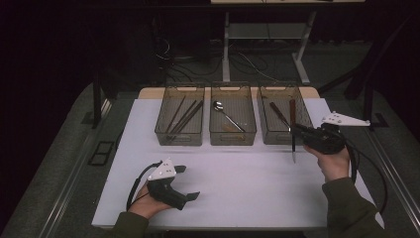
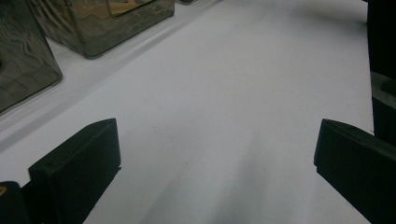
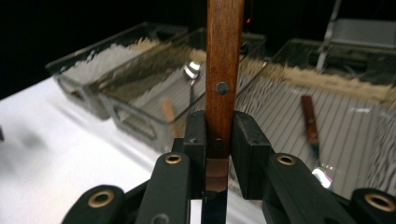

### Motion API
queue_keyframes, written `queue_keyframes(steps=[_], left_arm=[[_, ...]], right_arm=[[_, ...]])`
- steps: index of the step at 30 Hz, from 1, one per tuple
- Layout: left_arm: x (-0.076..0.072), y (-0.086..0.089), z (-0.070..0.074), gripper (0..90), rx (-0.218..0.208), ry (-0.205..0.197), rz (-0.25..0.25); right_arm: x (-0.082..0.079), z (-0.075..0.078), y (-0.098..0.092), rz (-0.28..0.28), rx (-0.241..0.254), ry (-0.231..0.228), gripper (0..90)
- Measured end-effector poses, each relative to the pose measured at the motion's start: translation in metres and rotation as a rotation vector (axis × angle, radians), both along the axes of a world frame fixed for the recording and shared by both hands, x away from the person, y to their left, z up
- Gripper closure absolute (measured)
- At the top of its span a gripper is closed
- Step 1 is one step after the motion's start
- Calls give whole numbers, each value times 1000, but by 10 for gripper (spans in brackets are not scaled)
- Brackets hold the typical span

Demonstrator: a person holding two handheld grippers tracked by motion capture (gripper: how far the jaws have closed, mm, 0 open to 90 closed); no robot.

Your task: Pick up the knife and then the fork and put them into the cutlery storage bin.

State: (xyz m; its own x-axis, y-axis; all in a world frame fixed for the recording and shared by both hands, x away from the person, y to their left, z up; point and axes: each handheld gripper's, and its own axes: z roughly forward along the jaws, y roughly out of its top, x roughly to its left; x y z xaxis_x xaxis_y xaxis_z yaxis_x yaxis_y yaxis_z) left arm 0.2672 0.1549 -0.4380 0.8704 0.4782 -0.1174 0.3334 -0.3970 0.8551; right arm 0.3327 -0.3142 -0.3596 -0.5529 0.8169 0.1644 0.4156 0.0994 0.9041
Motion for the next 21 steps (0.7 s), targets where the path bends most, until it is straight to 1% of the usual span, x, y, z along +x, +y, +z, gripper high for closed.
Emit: queue_keyframes(steps=[1,3,6,8,10,16,21], left_arm=[[0,0,0,0,2,-4,-2],[0,0,0,0,1,-2,0],[0,1,0,0,1,-4,1],[1,1,0,0,1,-4,1],[1,1,0,0,2,-3,1],[1,1,0,0,0,-5,-1],[0,1,0,0,-3,-1,0]], right_arm=[[1,2,0,-4,6,0,767],[3,6,0,-13,6,-16,767],[7,12,0,-31,-6,-41,767],[10,17,-1,-42,9,-53,767],[15,24,-2,-56,9,-67,767],[32,46,-2,-99,-1,-99,767],[50,54,3,-140,-3,-114,767]])
